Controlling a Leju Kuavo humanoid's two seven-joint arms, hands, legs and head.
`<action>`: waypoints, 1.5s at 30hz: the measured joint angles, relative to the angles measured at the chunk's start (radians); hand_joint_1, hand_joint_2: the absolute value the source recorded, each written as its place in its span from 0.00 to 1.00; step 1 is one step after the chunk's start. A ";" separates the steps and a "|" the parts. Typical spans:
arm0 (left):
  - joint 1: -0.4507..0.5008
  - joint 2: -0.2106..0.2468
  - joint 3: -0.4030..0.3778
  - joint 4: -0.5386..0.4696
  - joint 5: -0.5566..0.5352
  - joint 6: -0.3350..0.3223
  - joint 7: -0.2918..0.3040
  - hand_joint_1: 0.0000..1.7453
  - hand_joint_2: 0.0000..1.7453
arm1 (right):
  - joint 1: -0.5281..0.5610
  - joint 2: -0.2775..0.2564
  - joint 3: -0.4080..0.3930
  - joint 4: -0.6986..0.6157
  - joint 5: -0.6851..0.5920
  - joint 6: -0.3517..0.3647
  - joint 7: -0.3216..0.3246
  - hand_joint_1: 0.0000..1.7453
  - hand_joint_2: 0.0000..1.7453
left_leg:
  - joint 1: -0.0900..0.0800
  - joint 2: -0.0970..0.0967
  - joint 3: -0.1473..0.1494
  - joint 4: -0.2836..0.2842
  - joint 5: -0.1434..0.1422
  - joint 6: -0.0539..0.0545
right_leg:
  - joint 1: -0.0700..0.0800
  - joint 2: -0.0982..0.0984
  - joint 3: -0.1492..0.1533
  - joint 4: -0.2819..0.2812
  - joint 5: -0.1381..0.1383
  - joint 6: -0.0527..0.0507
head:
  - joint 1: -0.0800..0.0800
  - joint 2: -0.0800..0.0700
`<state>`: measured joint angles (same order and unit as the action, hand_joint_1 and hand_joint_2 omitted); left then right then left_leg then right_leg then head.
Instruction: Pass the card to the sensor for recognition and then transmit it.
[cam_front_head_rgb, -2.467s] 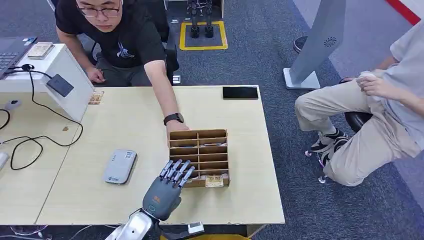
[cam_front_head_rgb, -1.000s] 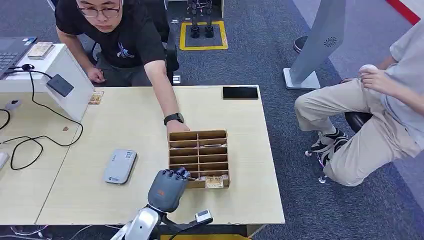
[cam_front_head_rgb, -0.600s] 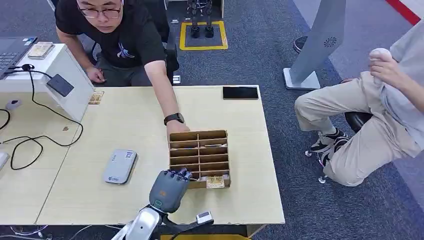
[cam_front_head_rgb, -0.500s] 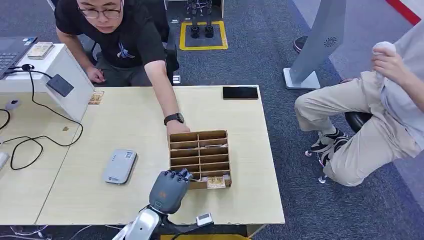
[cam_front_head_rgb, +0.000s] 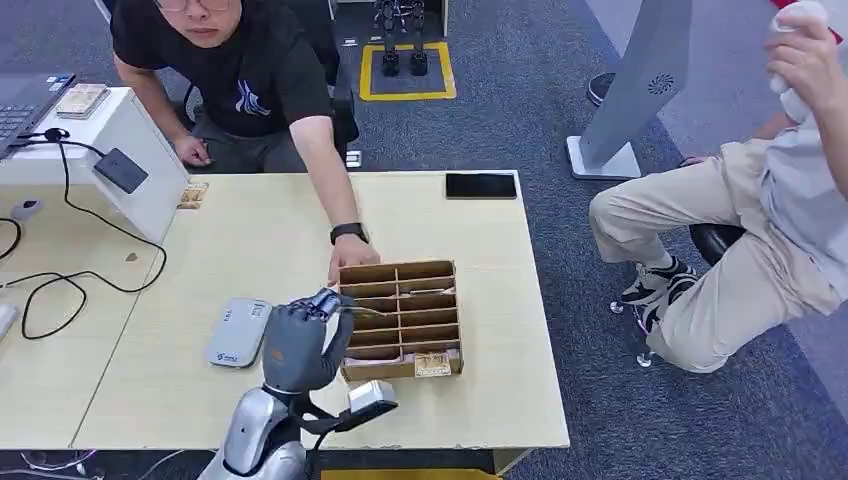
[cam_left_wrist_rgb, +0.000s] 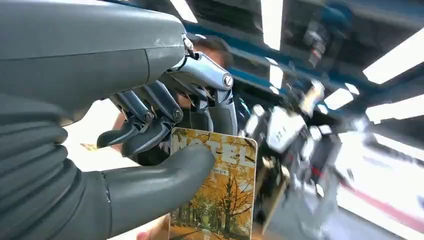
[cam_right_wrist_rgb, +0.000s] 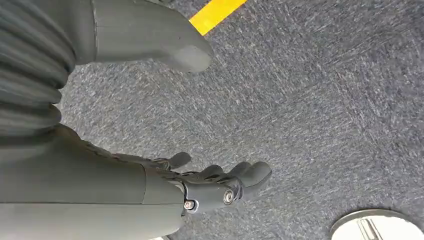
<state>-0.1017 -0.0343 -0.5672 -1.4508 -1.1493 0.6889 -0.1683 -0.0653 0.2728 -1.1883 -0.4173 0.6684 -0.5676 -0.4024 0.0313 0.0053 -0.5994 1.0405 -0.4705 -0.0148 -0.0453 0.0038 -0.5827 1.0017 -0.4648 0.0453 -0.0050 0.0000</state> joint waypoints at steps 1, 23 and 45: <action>-0.012 0.000 0.012 -0.014 0.011 0.000 -0.003 1.00 1.00 | 0.000 -0.001 0.001 0.002 0.002 -0.003 0.001 0.00 1.00 | 0.000 0.000 0.000 0.000 0.000 0.000 | 0.000 0.000 0.000 0.000 0.000 0.000 | 0.000 0.000; -0.325 0.002 0.161 -0.064 0.155 -0.071 0.022 1.00 1.00 | -0.019 -0.034 0.041 0.058 0.056 -0.017 0.003 0.00 1.00 | 0.000 0.000 0.000 0.000 0.002 0.001 | 0.000 0.000 0.000 0.000 0.001 0.000 | 0.000 0.000; -0.613 0.064 0.228 0.424 -0.148 -0.125 0.277 1.00 1.00 | -0.050 -0.051 0.106 0.108 0.068 -0.017 0.053 0.00 1.00 | 0.000 0.000 -0.001 0.000 0.002 0.000 | 0.000 0.001 -0.001 0.001 0.001 -0.001 | 0.000 0.000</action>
<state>-0.7142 0.0298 -0.3395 -1.0273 -1.2978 0.5638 0.1091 -0.1156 0.2213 -1.0822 -0.3098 0.7359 -0.5844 -0.3494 0.0313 0.0057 -0.6003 1.0408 -0.4683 -0.0144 -0.0453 0.0051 -0.5841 1.0025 -0.4636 0.0440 -0.0050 0.0000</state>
